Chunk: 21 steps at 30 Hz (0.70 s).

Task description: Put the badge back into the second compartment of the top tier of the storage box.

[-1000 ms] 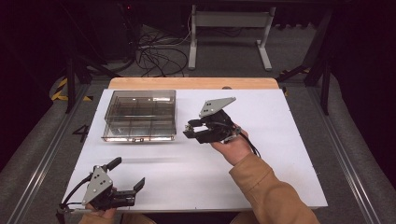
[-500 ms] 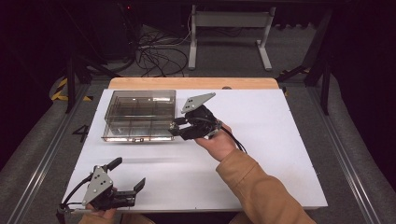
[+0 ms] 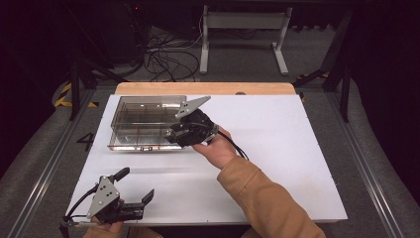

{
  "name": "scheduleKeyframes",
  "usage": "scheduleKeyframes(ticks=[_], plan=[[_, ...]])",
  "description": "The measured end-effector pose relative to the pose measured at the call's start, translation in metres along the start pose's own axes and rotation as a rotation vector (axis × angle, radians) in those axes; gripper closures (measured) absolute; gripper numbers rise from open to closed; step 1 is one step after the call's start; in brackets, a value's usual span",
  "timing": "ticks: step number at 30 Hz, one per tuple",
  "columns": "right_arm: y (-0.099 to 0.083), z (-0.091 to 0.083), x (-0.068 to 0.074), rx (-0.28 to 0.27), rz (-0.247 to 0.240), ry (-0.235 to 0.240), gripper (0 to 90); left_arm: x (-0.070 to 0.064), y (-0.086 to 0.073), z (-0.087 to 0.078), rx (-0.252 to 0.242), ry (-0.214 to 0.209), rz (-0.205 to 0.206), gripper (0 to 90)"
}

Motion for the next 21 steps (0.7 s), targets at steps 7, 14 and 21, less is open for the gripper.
scheduleKeyframes(ticks=[7, 14, 21], plan=[[0.001, 0.012, -0.001, 0.011, 0.004, 0.005, 57.3, 0.0, -0.002, -0.002, 0.004, 0.006, -0.005, 1.5], [0.005, 0.026, -0.004, 0.023, 0.0, 0.018, 57.3, 0.0, -0.005, -0.007, 0.01, 0.025, 0.0, 1.5], [0.009, 0.043, -0.005, 0.021, -0.008, 0.035, 57.3, 0.001, -0.007, -0.012, 0.01, 0.038, -0.014, 1.5]])
Point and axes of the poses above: each handheld gripper's, and its own axes: z roughly forward along the jaws, y roughly out of its top, x roughly to its left, the point moved 8 cm from there along z, roughly forward along the jaws, and after that the axes turned 6 degrees about -z, right-handed, at the moved point
